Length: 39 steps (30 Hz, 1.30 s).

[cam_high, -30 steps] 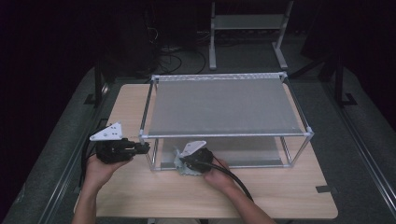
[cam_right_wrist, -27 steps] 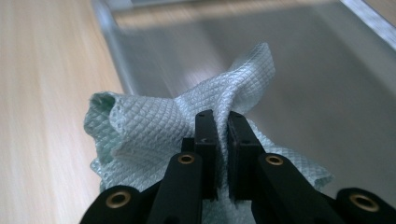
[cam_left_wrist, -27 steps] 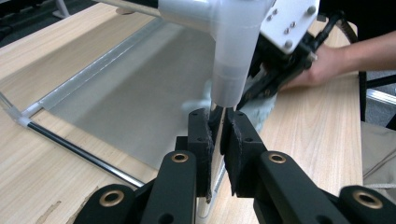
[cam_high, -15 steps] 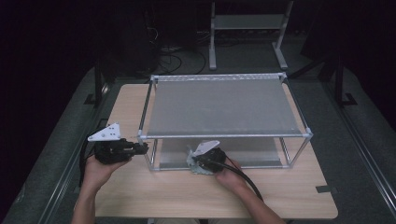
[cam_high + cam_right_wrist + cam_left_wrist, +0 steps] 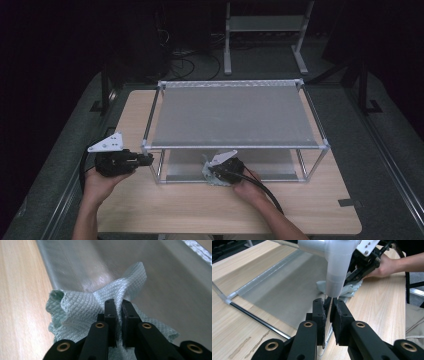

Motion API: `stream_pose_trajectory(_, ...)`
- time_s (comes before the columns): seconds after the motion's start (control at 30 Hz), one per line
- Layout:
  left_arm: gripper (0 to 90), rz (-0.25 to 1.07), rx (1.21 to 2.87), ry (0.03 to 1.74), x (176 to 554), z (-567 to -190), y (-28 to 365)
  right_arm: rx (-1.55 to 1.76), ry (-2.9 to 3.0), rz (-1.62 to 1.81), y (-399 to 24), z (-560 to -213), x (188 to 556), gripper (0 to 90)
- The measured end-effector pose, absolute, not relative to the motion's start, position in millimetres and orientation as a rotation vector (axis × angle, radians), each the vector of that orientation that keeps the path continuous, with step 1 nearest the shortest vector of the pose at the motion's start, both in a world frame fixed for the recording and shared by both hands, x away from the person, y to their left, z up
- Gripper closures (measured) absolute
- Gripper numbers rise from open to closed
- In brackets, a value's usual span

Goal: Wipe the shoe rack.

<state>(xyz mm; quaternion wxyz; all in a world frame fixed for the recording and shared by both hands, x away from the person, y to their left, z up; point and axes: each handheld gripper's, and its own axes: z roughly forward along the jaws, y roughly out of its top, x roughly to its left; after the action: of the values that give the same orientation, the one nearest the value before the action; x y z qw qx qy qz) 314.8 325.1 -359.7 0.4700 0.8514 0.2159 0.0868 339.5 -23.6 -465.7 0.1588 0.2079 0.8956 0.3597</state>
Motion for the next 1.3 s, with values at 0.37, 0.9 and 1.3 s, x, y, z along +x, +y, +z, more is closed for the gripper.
stream_pose_trajectory(0.37,80.9,0.216,2.072,0.54,312.7,-361.0,326.9,0.613,2.529,1.042,-37.6,-467.7,334.8,84.1)
stream_pose_trajectory(0.9,80.8,0.209,2.068,0.541,311.9,-361.3,329.8,0.631,2.536,1.075,-37.1,-468.1,334.3,83.9)
stream_pose_trajectory(1.3,80.6,0.2,2.068,0.533,312.2,-361.5,328.8,0.68,2.526,1.075,-58.7,-468.1,330.4,83.9)
